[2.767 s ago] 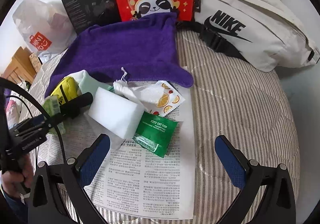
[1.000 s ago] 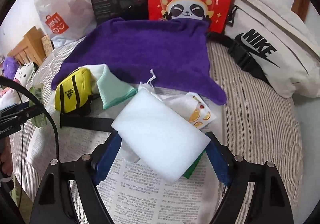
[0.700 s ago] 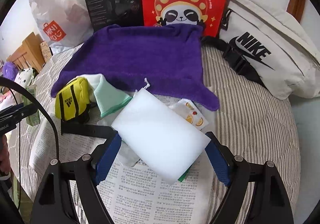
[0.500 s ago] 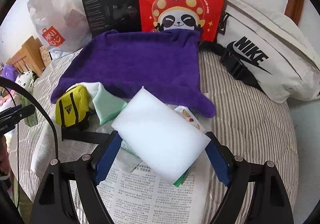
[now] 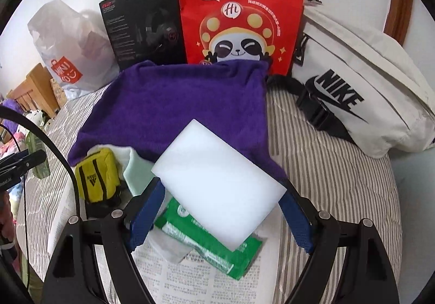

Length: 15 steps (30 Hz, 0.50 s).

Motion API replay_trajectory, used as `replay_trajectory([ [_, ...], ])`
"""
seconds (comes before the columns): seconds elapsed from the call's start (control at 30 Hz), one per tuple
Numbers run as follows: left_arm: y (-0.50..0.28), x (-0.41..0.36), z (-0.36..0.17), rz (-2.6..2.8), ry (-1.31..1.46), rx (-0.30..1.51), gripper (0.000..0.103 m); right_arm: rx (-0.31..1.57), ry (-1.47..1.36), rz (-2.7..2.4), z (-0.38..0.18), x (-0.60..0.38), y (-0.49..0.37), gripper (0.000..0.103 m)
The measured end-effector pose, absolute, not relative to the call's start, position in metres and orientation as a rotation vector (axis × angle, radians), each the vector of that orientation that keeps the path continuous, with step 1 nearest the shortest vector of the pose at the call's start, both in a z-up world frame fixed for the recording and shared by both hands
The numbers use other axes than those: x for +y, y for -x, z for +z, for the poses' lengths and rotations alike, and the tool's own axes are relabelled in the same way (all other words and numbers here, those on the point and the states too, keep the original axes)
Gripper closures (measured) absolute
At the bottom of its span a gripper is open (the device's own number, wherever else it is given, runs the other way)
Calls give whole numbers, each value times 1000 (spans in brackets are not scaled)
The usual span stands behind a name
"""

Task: Organize soft objects
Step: 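Carry the tissue pack with the left tool while the right tool sets the sponge on the purple towel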

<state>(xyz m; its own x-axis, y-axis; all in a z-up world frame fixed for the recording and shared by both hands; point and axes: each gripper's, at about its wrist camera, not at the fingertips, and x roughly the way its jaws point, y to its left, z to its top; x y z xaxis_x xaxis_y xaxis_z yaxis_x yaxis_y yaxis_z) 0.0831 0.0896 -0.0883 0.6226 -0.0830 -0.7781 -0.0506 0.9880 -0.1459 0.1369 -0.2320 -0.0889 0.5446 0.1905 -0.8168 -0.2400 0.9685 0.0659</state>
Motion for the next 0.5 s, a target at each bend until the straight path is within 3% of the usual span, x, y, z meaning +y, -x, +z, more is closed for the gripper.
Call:
replay_trajectory([
  [0.5, -137, 98, -82, -45, 153, 896, 52, 949, 32, 256, -94, -214, -210, 20],
])
